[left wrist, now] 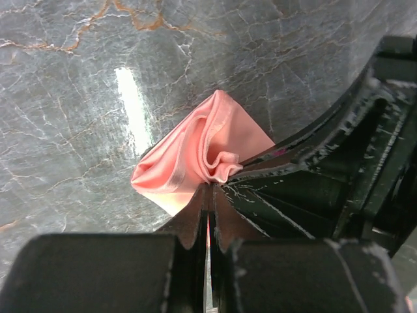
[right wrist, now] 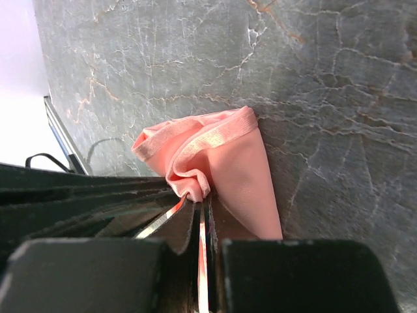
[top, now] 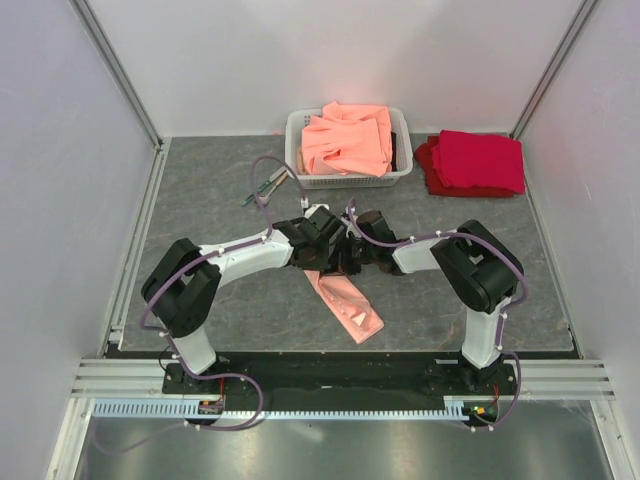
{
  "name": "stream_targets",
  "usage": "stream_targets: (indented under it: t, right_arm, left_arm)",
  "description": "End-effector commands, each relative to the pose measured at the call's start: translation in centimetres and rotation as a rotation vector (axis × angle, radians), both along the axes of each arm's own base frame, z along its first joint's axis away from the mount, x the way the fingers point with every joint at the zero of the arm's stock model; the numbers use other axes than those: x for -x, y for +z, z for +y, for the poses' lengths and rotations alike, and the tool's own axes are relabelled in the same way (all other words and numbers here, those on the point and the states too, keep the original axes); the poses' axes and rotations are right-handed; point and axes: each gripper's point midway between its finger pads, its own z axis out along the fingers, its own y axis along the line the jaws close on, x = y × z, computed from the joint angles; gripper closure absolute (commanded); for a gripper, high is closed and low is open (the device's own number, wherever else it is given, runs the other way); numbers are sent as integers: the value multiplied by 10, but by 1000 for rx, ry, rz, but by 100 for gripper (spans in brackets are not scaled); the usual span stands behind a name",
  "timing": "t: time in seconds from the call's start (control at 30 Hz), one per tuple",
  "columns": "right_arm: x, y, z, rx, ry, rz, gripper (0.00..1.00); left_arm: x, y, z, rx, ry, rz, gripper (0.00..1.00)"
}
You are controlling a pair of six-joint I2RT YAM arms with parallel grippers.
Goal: Fold the napkin into a case and place the utensils inside
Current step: Stuff the top corner of the smaller-rectangle-folded napkin into the folded napkin.
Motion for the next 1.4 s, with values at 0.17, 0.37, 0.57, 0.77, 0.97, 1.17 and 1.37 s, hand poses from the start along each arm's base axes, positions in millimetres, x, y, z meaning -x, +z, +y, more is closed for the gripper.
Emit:
stream_targets:
  t: [0.17,0.37,0.57,0.77,0.97,1.17,1.37]
  right_arm:
    - [9,7,-17,75,23,-56,74]
    - [6,17,-27,116,45,-85,66]
    - [-3,24,-26,109,46,-105,65]
    - [-12,36,-23,111,61,-138,66]
    - [-14,34,-20,96,60,-126,91]
    - [2,15,-8,13,76,-45,100]
    - [17,-12,14,-14,123,17,100]
  left_arm:
    - [-8,20,-16,194,40,-22,98]
    - [-3,12,-14,201,36,14,98]
    - [-4,15,-12,196,29,1,98]
    - [-5,15,-13,196,28,4,98]
    - [-7,19,-14,202,30,-10,98]
    - [-11,37,-25,305,36,-52,98]
    - [1,23,-38,413,45,45,98]
